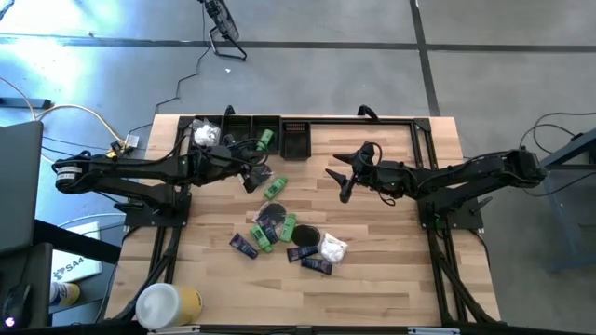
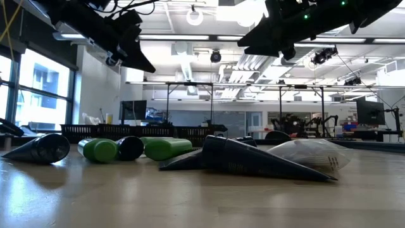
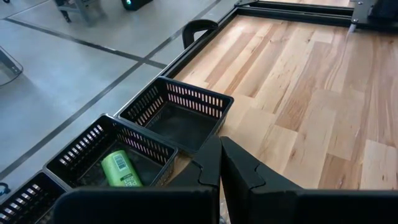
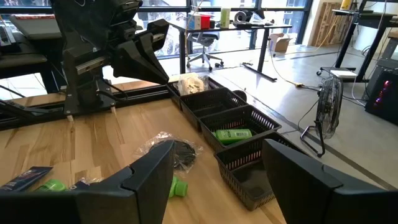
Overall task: Pick & Place Travel size toiletries
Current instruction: Put the shampoo into the middle right black bin
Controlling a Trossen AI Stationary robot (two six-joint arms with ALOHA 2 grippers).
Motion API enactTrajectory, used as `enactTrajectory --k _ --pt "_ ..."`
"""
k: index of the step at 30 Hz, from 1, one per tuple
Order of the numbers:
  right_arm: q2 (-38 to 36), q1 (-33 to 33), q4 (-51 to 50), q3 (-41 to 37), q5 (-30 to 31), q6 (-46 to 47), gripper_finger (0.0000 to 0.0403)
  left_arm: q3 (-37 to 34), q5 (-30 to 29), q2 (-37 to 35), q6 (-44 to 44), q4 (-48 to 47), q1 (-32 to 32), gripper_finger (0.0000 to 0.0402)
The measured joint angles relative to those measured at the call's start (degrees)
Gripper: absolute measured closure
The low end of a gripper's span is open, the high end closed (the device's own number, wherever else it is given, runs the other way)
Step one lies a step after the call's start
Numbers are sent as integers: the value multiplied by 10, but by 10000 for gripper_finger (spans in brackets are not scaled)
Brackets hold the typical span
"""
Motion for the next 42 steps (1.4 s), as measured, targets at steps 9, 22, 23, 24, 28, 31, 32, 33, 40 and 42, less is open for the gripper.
enactTrajectory --k 9,22,23,24,28,31,32,33,40,42 --pt "0 0 0 0 0 0 168 0 0 0 3 0 0 394" --pt "0 0 0 0 0 0 168 0 0 0 5 0 0 259" --pt "0 0 0 0 0 0 168 0 0 0 5 0 0 248" --pt "0 0 0 0 0 0 168 0 0 0 5 0 0 238" --pt "0 0 0 0 0 0 168 0 0 0 1 0 0 201" --pt "0 0 0 0 0 0 168 0 0 0 1 0 0 179" --pt "0 0 0 0 0 0 168 0 0 0 1 0 0 173" --pt "0 0 0 0 0 0 168 0 0 0 1 0 0 169" --pt "0 0 0 0 0 0 168 0 0 0 1 6 0 160" --pt "0 0 0 0 0 0 168 0 0 0 -2 6 0 159"
